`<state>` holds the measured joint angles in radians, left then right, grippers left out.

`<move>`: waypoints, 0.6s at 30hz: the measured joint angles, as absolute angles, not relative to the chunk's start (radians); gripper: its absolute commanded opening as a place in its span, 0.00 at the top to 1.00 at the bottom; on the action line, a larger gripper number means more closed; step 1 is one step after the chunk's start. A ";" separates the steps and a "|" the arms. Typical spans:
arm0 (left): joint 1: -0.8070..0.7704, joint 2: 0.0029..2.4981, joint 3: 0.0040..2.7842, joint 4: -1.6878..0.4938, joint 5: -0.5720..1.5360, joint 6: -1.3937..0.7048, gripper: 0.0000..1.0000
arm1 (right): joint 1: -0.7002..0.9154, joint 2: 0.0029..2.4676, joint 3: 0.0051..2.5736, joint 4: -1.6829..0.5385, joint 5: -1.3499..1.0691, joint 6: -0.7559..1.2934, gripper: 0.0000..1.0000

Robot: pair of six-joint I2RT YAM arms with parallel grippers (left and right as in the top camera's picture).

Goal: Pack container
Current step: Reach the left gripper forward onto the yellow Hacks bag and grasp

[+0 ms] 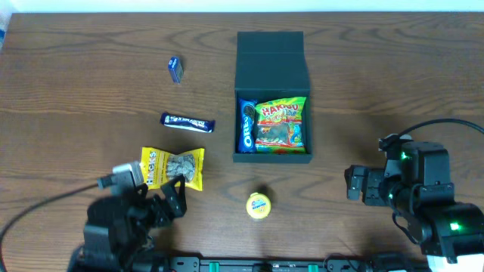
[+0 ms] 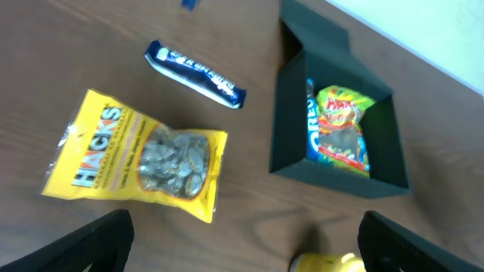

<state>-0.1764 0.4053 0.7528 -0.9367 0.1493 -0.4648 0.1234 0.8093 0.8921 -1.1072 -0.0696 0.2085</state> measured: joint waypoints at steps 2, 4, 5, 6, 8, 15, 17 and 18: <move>-0.176 0.544 0.850 -0.984 0.150 -0.476 0.04 | 0.123 0.809 0.892 -1.109 -0.071 0.216 0.01; -0.176 0.666 0.933 -1.009 0.159 -0.483 0.04 | 0.123 0.809 0.890 -1.120 -0.072 0.227 0.01; -0.176 0.727 0.973 -1.008 0.178 -0.495 0.04 | 0.123 0.809 0.889 -1.127 -0.072 0.231 0.01; -0.176 0.754 0.994 -1.006 0.190 -0.499 0.04 | 0.123 0.809 0.889 -1.132 -0.072 0.232 0.01; -0.176 0.815 1.028 -1.010 0.247 -0.506 0.04 | 0.123 0.809 0.889 -1.142 -0.072 0.235 0.01; -0.176 0.901 1.036 -1.005 0.375 -0.541 0.04 | 0.123 0.809 0.889 -1.143 -0.072 0.238 0.01; -0.176 0.924 1.037 -0.995 0.383 -0.563 0.04 | 0.123 0.809 0.889 -1.143 -0.072 0.238 0.01; -0.176 0.935 1.037 -0.997 0.381 -0.583 0.04 | 0.123 0.809 0.889 -1.143 -0.072 0.238 0.01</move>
<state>-0.1764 0.9352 1.0367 -0.9966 0.3813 -0.5827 0.1234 0.8085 0.8890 -1.1431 -0.0719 0.2382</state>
